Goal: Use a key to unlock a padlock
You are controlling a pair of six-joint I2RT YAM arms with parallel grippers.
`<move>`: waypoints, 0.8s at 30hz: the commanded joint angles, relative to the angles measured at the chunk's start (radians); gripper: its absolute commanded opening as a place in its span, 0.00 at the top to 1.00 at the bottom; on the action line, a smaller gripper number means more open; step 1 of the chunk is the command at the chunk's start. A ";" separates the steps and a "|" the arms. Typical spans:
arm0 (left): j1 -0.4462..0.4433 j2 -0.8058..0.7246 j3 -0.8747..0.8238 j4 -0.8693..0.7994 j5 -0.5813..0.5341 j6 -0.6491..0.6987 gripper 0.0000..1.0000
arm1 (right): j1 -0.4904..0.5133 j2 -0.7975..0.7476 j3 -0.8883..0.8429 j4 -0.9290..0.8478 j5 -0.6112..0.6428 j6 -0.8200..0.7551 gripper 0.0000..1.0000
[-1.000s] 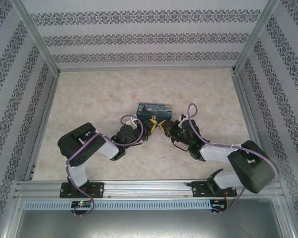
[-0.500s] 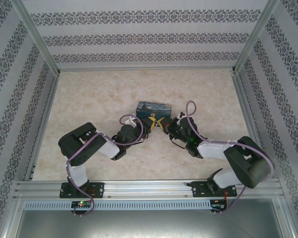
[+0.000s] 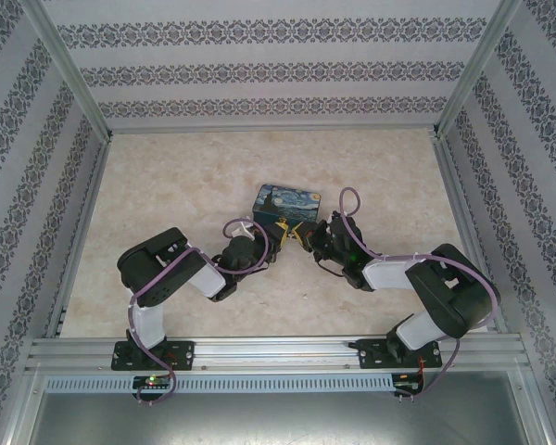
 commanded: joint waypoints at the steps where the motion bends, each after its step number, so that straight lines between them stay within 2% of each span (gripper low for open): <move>1: -0.080 0.007 -0.016 0.128 0.098 0.002 1.00 | -0.011 0.004 0.033 0.029 -0.053 -0.053 0.88; 6: -0.080 0.045 -0.047 0.128 0.028 0.015 1.00 | -0.033 -0.018 0.015 0.016 -0.078 -0.077 0.64; 10: -0.078 0.073 -0.064 0.129 -0.011 0.030 1.00 | -0.043 -0.059 -0.016 -0.013 -0.096 -0.096 0.41; 14: -0.069 0.089 -0.064 0.129 -0.013 0.049 1.00 | -0.066 -0.113 -0.059 -0.033 -0.141 -0.117 0.29; 19: -0.059 0.118 -0.058 0.128 -0.006 0.050 1.00 | -0.104 -0.222 -0.115 -0.162 -0.190 -0.174 0.27; 24: -0.057 0.133 -0.055 0.128 0.006 0.055 1.00 | -0.109 -0.348 -0.053 -0.441 -0.216 -0.355 0.28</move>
